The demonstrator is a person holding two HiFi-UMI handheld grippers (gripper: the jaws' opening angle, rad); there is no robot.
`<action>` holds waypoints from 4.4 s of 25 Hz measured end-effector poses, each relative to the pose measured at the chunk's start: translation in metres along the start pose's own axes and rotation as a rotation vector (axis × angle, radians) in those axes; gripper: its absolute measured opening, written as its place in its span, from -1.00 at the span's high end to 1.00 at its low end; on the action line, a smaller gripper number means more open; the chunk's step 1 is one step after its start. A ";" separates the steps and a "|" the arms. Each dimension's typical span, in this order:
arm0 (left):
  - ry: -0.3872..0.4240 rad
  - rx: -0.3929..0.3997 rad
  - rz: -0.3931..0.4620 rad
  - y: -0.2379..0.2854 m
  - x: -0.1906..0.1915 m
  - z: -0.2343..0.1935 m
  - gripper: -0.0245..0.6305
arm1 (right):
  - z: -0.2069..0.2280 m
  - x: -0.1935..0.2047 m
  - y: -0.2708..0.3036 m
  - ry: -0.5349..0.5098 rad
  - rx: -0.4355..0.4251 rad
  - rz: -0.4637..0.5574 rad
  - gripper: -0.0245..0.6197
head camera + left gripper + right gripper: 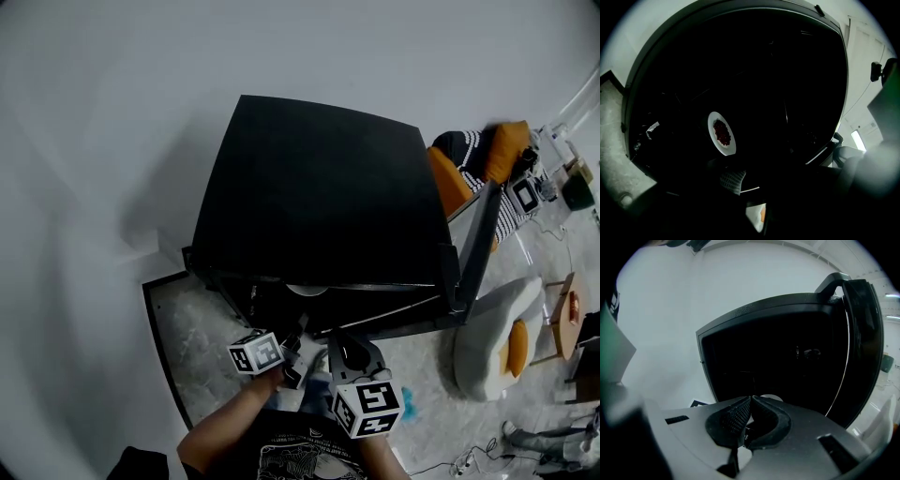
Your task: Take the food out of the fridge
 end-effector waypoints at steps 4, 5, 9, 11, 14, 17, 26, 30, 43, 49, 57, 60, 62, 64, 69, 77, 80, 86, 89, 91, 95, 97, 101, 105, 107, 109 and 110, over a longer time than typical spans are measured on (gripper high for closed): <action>-0.011 -0.013 0.012 0.010 0.003 -0.009 0.85 | 0.010 -0.004 0.007 -0.022 -0.023 -0.002 0.85; -0.018 -0.017 0.019 0.013 0.004 -0.011 0.84 | 0.013 -0.005 0.009 -0.027 -0.029 -0.004 0.85; -0.042 -0.042 0.047 0.023 0.006 -0.021 0.73 | 0.025 -0.006 0.018 -0.042 -0.060 -0.013 0.85; -0.062 -0.058 0.066 0.027 0.006 -0.027 0.69 | 0.030 -0.006 0.022 -0.050 -0.079 -0.020 0.85; -0.110 -0.075 0.105 0.031 0.007 -0.035 0.63 | 0.036 -0.008 0.028 -0.064 -0.103 -0.031 0.85; -0.134 -0.089 0.129 0.036 0.008 -0.041 0.60 | 0.042 -0.009 0.033 -0.075 -0.121 -0.041 0.85; -0.210 -0.114 0.157 0.051 0.014 -0.055 0.53 | 0.054 -0.012 0.043 -0.110 -0.148 -0.061 0.85; -0.238 -0.116 0.172 0.056 0.013 -0.058 0.52 | 0.058 -0.013 0.044 -0.122 -0.147 -0.069 0.85; -0.274 -0.146 0.162 0.067 0.009 -0.059 0.76 | 0.069 -0.013 0.044 -0.120 -0.136 -0.073 0.85; -0.363 -0.113 0.200 0.066 0.010 -0.061 0.83 | 0.069 -0.011 0.044 -0.116 -0.133 -0.074 0.85; -0.385 -0.045 0.238 0.061 0.006 -0.060 0.86 | 0.067 -0.011 0.041 -0.110 -0.122 -0.074 0.85; -0.381 -0.029 0.241 0.058 0.005 -0.059 0.86 | 0.065 -0.011 0.039 -0.105 -0.117 -0.072 0.85; -0.380 -0.020 0.240 0.056 0.004 -0.059 0.86 | 0.062 -0.010 0.038 -0.103 -0.114 -0.071 0.85; -0.378 -0.006 0.238 0.053 0.004 -0.059 0.86 | 0.058 -0.008 0.036 -0.099 -0.108 -0.069 0.85; -0.376 0.019 0.227 0.042 0.003 -0.058 0.86 | 0.050 -0.004 0.031 -0.083 -0.089 -0.068 0.85; -0.361 0.072 0.211 0.021 -0.002 -0.048 0.86 | 0.028 0.001 0.023 -0.056 -0.060 -0.055 0.85; -0.370 0.115 0.205 0.012 -0.004 -0.039 0.86 | 0.019 0.004 0.019 -0.039 -0.043 -0.047 0.85; -0.416 0.215 0.198 -0.007 -0.007 -0.017 0.86 | 0.001 0.012 0.008 0.001 -0.006 -0.035 0.85; -0.452 0.261 0.204 -0.015 -0.008 -0.004 0.86 | -0.006 0.014 0.002 0.017 0.008 -0.031 0.85; -0.452 0.261 0.200 -0.021 -0.008 0.002 0.86 | -0.008 0.015 -0.002 0.025 0.017 -0.029 0.85; -0.457 0.264 0.194 -0.028 -0.009 0.014 0.86 | -0.007 0.016 -0.003 0.039 0.030 -0.022 0.85; -0.459 0.265 0.197 -0.033 -0.009 0.020 0.86 | -0.006 0.015 -0.006 0.042 0.031 -0.019 0.85; -0.440 0.273 0.216 -0.042 -0.003 0.035 0.86 | -0.003 0.020 -0.015 0.043 0.019 -0.012 0.85; -0.426 0.282 0.237 -0.050 0.008 0.050 0.86 | 0.002 0.029 -0.028 0.043 -0.003 0.000 0.85; -0.416 0.282 0.249 -0.058 0.014 0.058 0.86 | 0.002 0.033 -0.036 0.044 -0.018 0.006 0.85; -0.401 0.280 0.267 -0.068 0.023 0.068 0.86 | 0.003 0.039 -0.048 0.043 -0.038 0.011 0.85; -0.393 0.279 0.278 -0.073 0.029 0.074 0.86 | 0.003 0.042 -0.055 0.040 -0.047 0.014 0.85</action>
Point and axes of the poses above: the fingertips, and each gripper's own axes: y forward along the fingers, z to its right, x out of its underside, the point moved 10 cm from there along -y, backward along the fingers, and after that the axes turned 3 degrees about x, right-handed, at the moved point
